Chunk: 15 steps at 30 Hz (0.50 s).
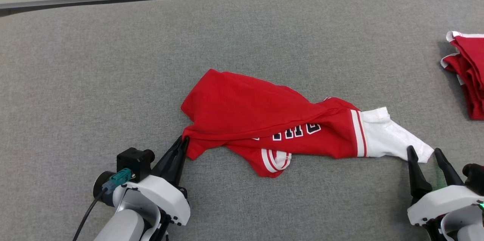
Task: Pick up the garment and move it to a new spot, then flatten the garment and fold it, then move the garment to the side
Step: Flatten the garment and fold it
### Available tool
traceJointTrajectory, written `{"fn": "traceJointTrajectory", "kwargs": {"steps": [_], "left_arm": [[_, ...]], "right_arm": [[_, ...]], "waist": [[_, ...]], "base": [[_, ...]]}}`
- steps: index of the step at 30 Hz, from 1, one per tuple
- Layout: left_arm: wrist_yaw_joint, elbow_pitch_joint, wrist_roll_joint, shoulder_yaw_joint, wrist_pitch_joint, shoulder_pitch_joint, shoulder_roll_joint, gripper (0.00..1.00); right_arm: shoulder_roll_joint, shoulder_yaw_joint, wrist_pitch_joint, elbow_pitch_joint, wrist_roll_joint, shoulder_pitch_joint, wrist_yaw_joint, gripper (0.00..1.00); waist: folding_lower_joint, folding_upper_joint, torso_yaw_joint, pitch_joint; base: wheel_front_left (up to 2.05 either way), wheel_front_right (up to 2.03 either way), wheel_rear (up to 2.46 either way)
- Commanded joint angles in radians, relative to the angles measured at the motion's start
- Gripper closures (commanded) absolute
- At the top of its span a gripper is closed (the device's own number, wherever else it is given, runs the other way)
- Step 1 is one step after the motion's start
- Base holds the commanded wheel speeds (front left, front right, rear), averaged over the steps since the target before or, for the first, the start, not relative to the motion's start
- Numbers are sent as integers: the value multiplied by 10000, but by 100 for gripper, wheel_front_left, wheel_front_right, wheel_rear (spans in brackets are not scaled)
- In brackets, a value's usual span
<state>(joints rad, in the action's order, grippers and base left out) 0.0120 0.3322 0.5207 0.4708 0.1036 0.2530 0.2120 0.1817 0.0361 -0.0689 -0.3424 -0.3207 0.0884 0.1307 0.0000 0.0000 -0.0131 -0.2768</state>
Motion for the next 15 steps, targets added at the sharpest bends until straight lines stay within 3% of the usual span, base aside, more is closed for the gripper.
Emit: {"fn": "traceJointTrajectory", "kwargs": {"steps": [1,3,4,5,6,10,15], "left_arm": [[-49,-34,-63,-26,65,192,82,100],[-28,-37,-91,-4,99,280,92,100],[-14,-62,-142,38,136,345,91,100],[-30,-64,-152,33,179,355,117,100],[-67,-88,-164,23,231,370,140,100],[-162,-353,-256,-23,496,391,179,100],[-435,-1162,-391,-323,924,385,431,100]], "right_arm": [[26,-64,-110,-414,-193,351,0,0],[23,-194,-96,-951,-325,646,0,0],[82,-374,-30,-1462,-495,858,-2,41],[80,-438,-72,-1649,-580,913,0,61],[99,-487,-116,-1786,-670,943,0,100],[335,-530,-582,-1783,-828,1089,-5,100],[592,-302,-1368,-627,-593,1376,-8,100]], "waist": [[0,0,23,-141],[0,0,68,-209],[0,0,154,-270],[0,0,183,-272],[0,0,206,-272],[0,0,239,-256],[0,0,101,-98]], "base": [[0,0,0],[0,0,0],[0,0,0],[0,0,0],[0,0,0],[0,0,0],[0,0,0]]}}
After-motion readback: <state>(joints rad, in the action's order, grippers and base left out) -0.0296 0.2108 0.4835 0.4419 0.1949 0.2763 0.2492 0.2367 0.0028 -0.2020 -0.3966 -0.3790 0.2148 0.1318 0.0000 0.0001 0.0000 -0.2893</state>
